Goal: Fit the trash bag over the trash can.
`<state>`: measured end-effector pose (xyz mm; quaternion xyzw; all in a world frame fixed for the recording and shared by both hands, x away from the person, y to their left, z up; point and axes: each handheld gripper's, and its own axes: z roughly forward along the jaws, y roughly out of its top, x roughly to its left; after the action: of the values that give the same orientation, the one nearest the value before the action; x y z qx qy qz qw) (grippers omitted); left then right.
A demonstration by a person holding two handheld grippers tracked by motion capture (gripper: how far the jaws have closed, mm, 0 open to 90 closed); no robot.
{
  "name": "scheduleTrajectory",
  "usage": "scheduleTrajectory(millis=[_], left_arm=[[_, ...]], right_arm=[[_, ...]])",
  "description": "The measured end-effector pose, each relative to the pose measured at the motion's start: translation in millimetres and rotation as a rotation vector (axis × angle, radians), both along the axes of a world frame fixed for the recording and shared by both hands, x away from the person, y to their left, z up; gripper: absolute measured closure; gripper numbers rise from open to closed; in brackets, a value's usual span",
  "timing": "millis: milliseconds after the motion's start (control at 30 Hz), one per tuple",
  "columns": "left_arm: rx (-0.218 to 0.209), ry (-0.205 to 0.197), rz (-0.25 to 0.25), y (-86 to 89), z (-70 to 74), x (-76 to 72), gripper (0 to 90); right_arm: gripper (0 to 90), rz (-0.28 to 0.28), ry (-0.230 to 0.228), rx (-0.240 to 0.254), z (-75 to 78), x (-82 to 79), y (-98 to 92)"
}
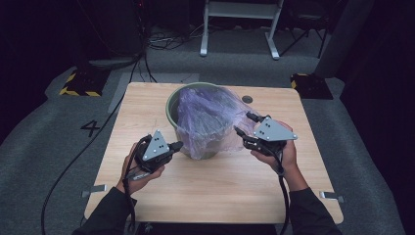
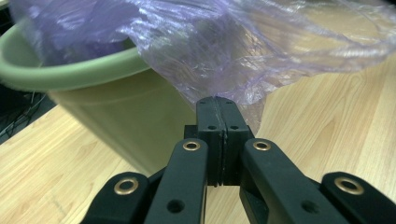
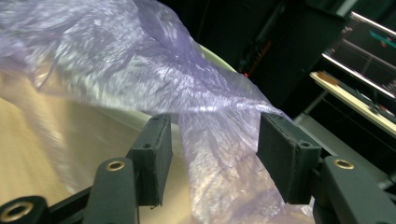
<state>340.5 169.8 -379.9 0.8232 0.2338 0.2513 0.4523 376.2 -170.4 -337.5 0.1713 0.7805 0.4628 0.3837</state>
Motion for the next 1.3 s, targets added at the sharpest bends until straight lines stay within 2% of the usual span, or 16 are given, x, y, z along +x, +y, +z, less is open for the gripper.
scheduleTrajectory(millis=[167, 233, 333, 467, 600, 767, 900, 1067, 1100, 1133, 1233, 1300], left_arm=[[0.000, 0.007, 0.018, 11.9, -0.8, 3.9, 89.2], [0.018, 0.010, 0.021, 15.6, -1.8, 5.7, 89.2], [0.039, 0.011, 0.035, 21.6, -3.9, 9.0, 89.2], [0.019, 0.039, 0.049, 32.5, -7.3, 14.7, 89.2], [-0.004, 0.057, 0.046, 40.4, -9.8, 18.8, 88.5], [-0.005, 0.058, 0.055, 44.9, -11.2, 20.3, 86.7], [-0.002, 0.061, 0.063, 48.9, -12.7, 21.6, 86.3], [0.010, 0.056, 0.091, 53.9, -14.8, 23.1, 84.3], [0.002, 0.059, 0.105, 54.9, -15.5, 23.5, 81.0], [-0.008, 0.063, 0.121, 55.9, -15.9, 24.2, 73.7], [-0.045, 0.080, 0.135, 59.7, -15.7, 24.2, 48.8], [-0.069, 0.067, 0.133, 61.7, -13.9, 19.8, 32.5]], right_arm=[[46.6, -0.056, 0.012, -0.002, 0.0, 15.1, -3.0], [47.1, -0.072, 0.015, 0.003, 0.3, 20.8, -3.7], [48.4, -0.103, 0.000, -0.024, 1.6, 26.7, -3.1], [51.6, -0.121, 0.002, -0.013, 4.1, 33.6, -7.1], [55.4, -0.132, 0.036, 0.020, 3.4, 43.8, -14.7], [67.3, -0.106, 0.080, 0.085, 2.1, 53.6, -25.1], [69.3, -0.106, 0.089, 0.085, 2.3, 57.2, -27.8], [80.7, -0.094, 0.088, 0.064, 2.5, 58.1, -28.4], [83.6, -0.087, 0.089, 0.056, 2.5, 58.0, -28.2], [85.6, -0.084, 0.085, 0.048, 2.8, 57.7, -27.9], [88.5, -0.078, 0.077, 0.039, 4.3, 56.6, -26.9], [88.8, -0.080, 0.069, 0.028, 5.5, 55.4, -25.7]])
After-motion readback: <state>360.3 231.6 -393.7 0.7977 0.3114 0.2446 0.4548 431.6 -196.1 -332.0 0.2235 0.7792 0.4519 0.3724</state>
